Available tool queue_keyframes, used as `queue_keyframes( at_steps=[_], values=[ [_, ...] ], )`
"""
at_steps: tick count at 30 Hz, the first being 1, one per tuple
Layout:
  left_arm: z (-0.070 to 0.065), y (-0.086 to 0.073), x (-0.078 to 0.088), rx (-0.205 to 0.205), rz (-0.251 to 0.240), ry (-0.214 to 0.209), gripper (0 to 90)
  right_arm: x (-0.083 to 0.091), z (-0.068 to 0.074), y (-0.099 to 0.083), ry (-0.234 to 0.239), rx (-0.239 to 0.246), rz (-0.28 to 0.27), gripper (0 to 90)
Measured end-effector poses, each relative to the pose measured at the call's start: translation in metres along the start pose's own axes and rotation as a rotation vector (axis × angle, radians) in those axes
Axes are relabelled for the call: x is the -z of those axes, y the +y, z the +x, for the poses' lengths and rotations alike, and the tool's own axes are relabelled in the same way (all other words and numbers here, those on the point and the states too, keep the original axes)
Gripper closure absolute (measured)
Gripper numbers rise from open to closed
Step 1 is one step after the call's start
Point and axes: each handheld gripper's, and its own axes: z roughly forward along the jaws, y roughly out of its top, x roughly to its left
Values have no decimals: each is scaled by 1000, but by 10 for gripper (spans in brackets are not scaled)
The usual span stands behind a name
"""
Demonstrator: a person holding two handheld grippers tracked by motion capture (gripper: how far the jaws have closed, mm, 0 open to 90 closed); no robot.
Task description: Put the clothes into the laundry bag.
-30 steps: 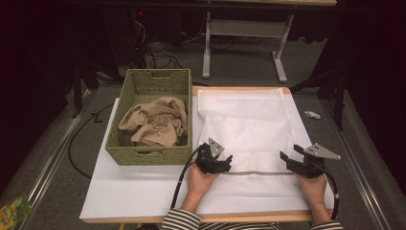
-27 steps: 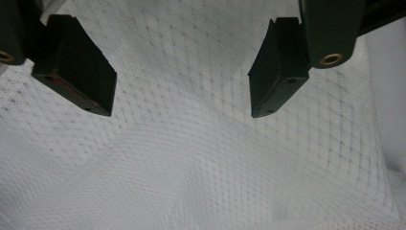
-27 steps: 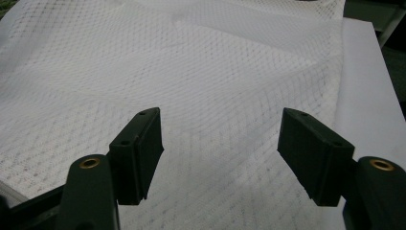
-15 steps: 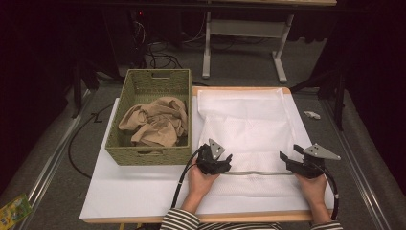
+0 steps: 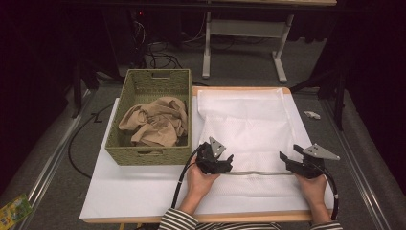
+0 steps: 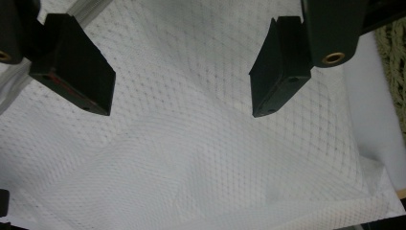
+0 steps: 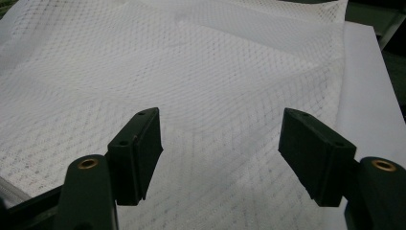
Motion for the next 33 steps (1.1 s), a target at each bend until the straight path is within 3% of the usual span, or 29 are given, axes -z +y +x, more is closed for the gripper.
queue_keyframes(
  at_steps=[7,9,11,14,17,23,33],
  values=[
    [-1,13,18,-19,-46,-4,235,0,0,0,-1,2,5,312],
    [1,15,20,-13,-39,-12,226,0,0,0,-1,3,3,312],
    [3,18,21,-6,-23,-27,213,-1,0,0,-3,1,4,312],
    [5,21,26,-8,-47,-41,207,-1,0,0,-1,-1,6,309],
    [7,23,29,-6,-61,-81,181,-1,0,0,-3,7,5,310],
    [9,33,36,-13,-41,-44,188,-1,0,0,-2,1,5,309],
    [35,42,59,74,-67,18,179,-1,1,0,-2,16,3,309]
  ],
)
